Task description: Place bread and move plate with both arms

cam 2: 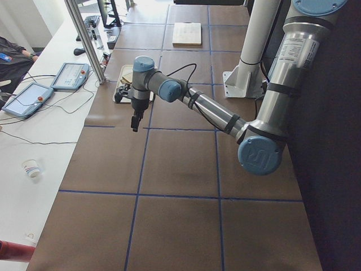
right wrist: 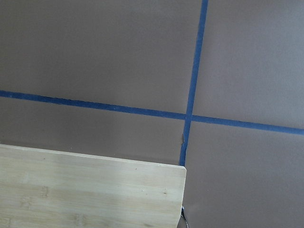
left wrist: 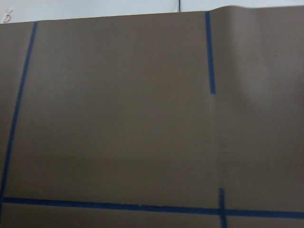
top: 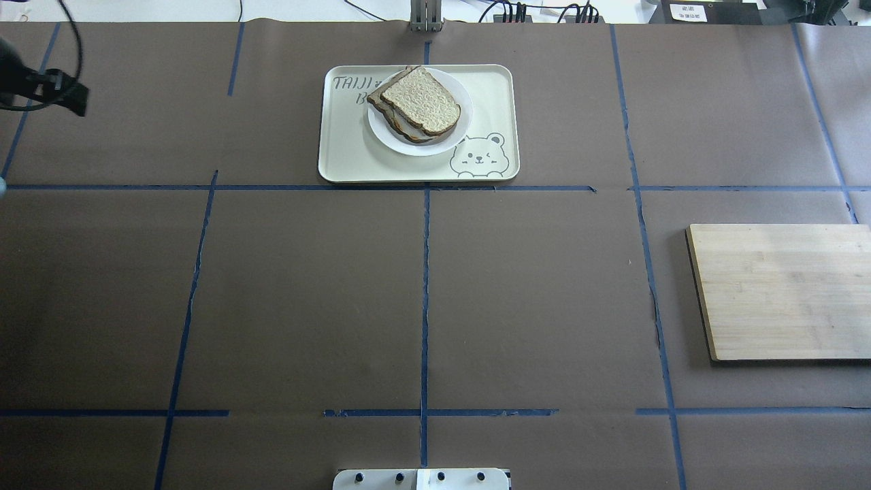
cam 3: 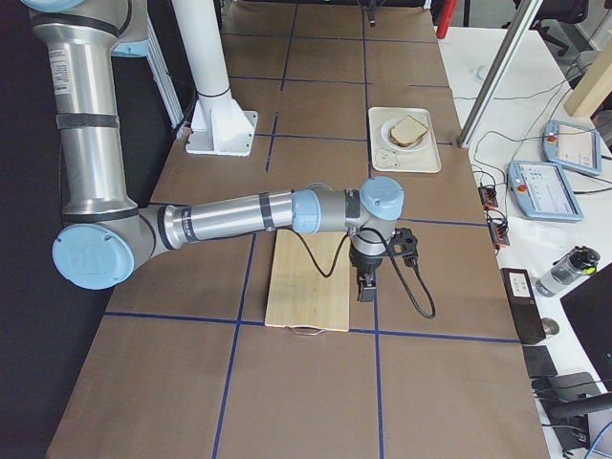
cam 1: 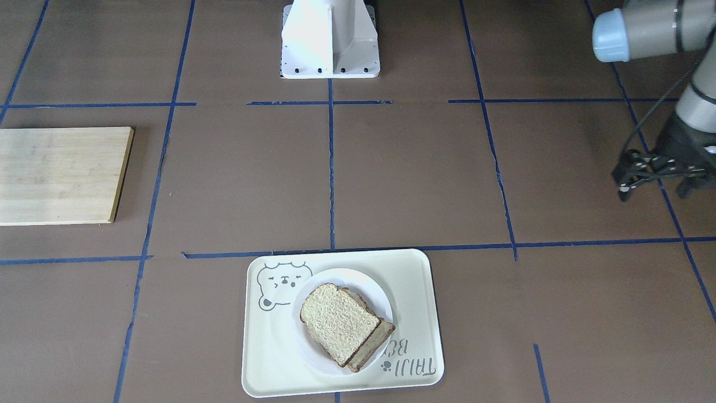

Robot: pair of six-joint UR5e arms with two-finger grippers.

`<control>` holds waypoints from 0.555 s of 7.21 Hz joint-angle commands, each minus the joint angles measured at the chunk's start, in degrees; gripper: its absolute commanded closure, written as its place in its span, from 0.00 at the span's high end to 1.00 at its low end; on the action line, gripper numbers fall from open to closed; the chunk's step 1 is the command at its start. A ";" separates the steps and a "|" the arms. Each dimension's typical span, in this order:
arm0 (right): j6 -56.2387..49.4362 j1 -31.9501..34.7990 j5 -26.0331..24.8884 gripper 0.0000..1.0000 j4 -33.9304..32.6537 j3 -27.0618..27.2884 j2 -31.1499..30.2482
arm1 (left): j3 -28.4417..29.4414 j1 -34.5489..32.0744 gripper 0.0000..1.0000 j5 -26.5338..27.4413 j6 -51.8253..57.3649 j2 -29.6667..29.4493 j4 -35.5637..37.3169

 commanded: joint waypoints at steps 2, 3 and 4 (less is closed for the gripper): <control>0.39 2.14 2.42 1.00 0.03 4.02 -5.47 | 13.72 -11.92 1.00 -8.95 26.92 4.26 -0.01; 0.49 2.14 2.41 1.00 0.03 6.57 -8.10 | 15.77 -12.73 1.00 -9.04 29.35 4.35 0.08; 0.49 2.14 2.24 1.00 0.03 6.51 -8.47 | 17.44 -13.34 1.00 -9.21 30.41 4.61 0.08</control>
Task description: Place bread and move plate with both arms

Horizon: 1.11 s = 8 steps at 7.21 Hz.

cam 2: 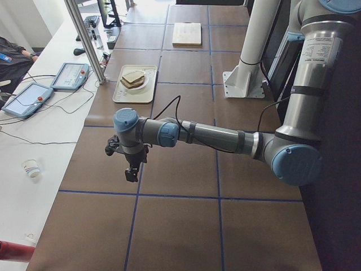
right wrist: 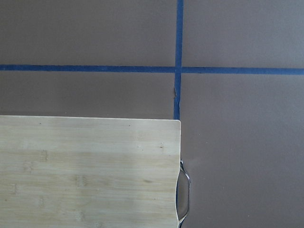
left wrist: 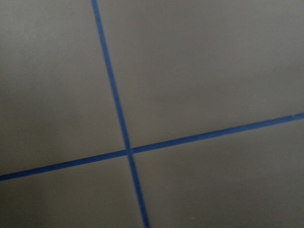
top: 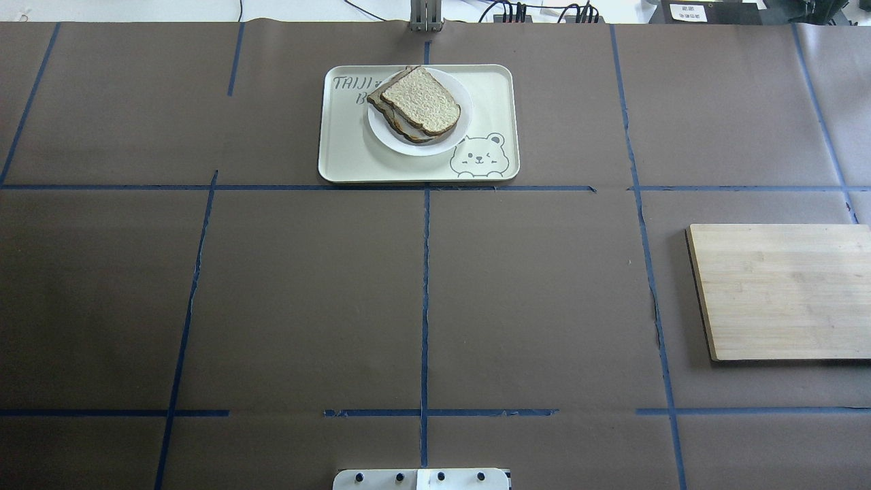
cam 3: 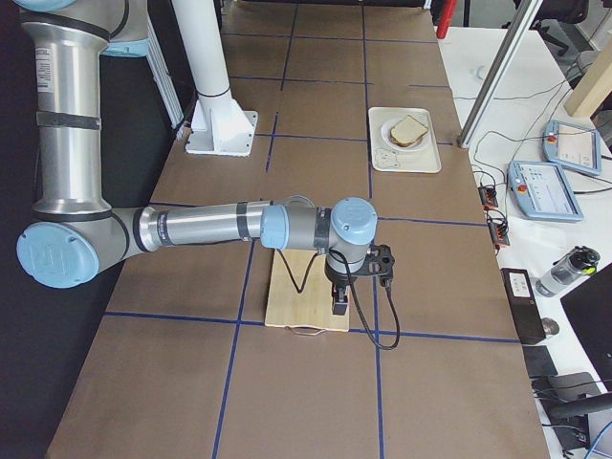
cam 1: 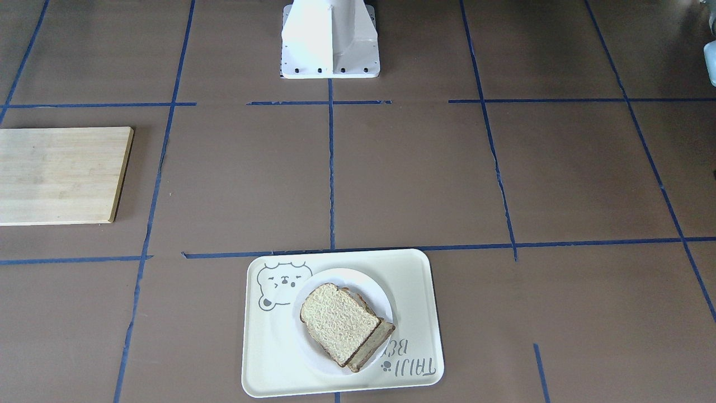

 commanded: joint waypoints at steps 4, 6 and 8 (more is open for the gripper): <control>-0.01 0.05 -1.09 1.00 0.00 0.48 -0.79 | 3.06 -4.98 1.00 -11.09 2.83 5.17 -0.41; 0.08 -0.03 -1.09 1.00 0.00 0.39 -0.79 | 1.83 -7.61 1.00 -11.02 2.82 5.00 0.12; 0.08 0.05 -1.09 1.00 0.00 0.48 -0.61 | 1.21 -7.62 1.00 -10.58 2.82 5.09 0.12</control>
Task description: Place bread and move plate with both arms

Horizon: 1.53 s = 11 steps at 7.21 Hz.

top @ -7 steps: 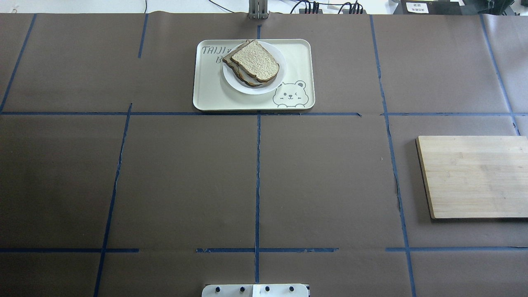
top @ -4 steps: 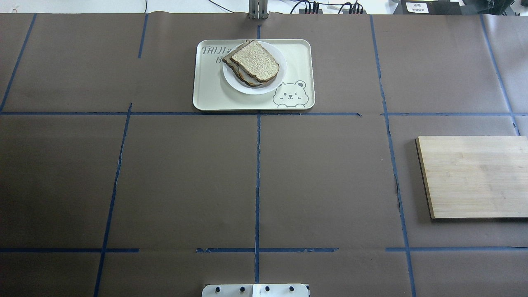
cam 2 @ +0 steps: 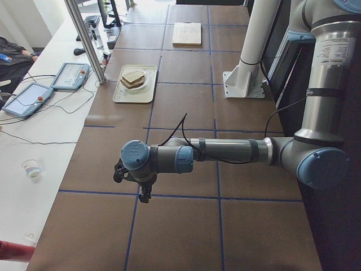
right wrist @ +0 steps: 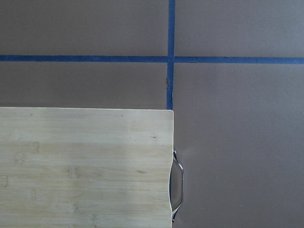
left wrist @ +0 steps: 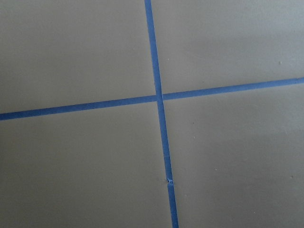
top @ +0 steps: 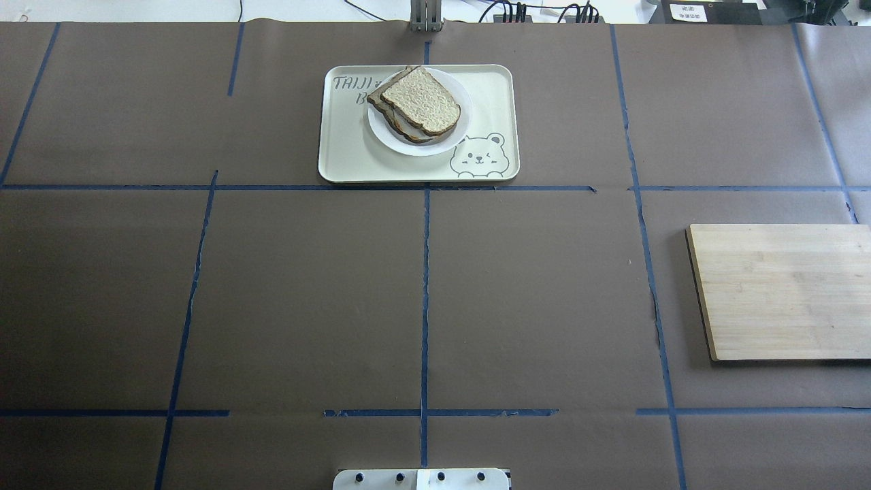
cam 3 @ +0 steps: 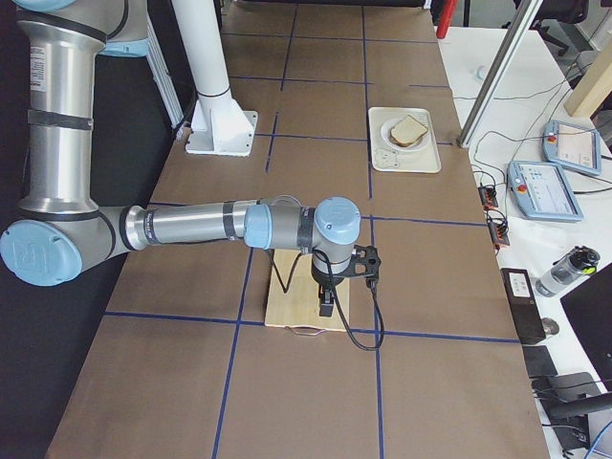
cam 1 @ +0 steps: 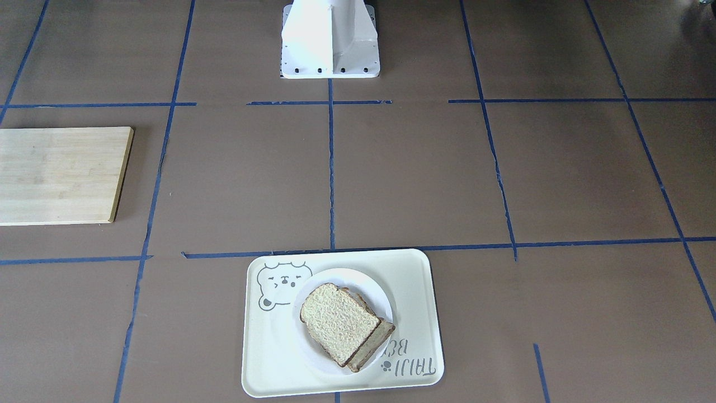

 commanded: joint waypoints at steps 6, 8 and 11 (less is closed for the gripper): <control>-0.08 0.55 -0.10 1.00 0.00 -3.50 -0.60 | -0.30 -0.12 1.00 0.17 0.00 0.20 0.03; -0.17 1.69 -0.01 1.00 0.00 -3.51 -1.13 | -0.21 -0.12 1.00 0.17 -0.09 0.29 0.03; -0.17 1.96 0.08 1.00 0.00 -3.42 -1.04 | -0.21 -0.12 1.00 0.26 -0.09 0.29 -0.05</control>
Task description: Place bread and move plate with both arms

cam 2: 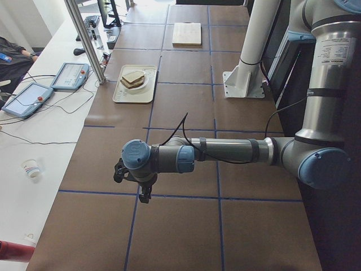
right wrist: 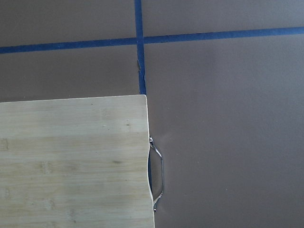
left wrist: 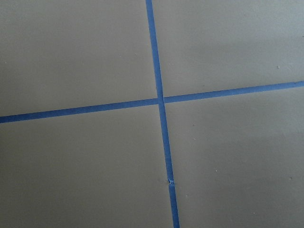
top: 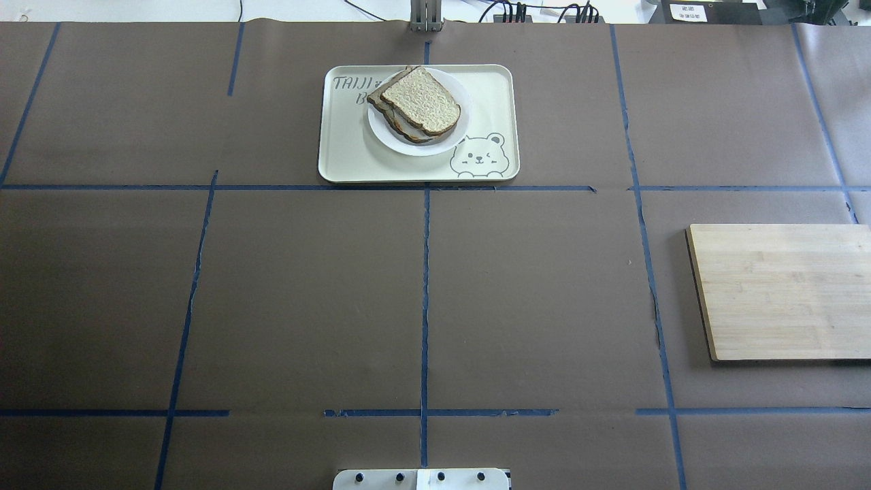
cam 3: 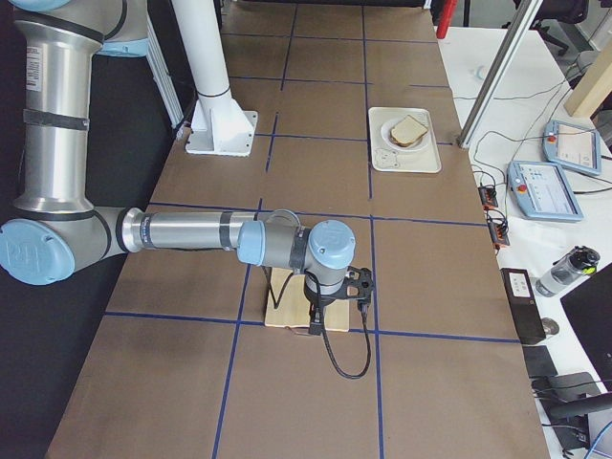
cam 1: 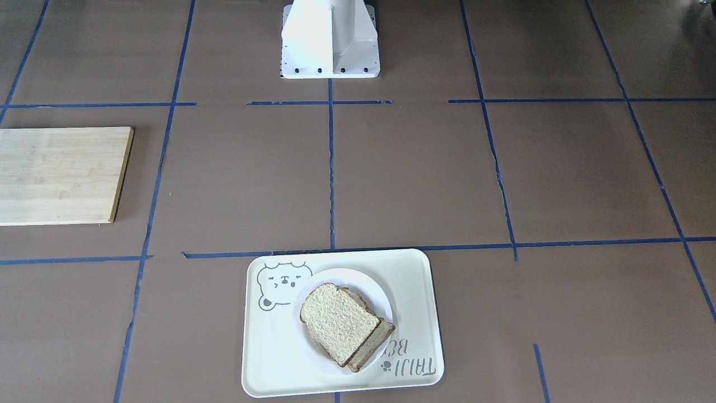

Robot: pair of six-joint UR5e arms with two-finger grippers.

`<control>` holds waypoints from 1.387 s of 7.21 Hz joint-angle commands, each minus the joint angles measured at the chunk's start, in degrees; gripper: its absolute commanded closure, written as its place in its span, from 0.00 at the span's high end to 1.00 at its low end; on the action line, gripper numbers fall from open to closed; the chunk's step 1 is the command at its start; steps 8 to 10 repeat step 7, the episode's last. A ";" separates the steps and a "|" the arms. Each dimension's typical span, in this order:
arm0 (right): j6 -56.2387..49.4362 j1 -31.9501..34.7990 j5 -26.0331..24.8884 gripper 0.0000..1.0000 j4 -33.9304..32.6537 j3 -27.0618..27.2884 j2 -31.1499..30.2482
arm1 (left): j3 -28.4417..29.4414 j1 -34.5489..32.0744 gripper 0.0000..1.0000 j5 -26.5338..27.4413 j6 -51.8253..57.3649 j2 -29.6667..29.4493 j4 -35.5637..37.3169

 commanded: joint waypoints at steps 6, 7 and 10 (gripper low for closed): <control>0.09 0.20 0.01 1.00 0.00 0.12 0.55 | 0.18 0.09 1.00 0.12 0.00 0.00 -0.07; 0.09 0.29 -0.07 1.00 0.00 0.04 0.99 | 0.18 0.09 1.00 0.12 0.00 -0.09 -0.07; 0.09 0.29 -0.07 1.00 0.00 0.04 0.99 | 0.18 0.09 1.00 0.12 0.00 -0.09 -0.07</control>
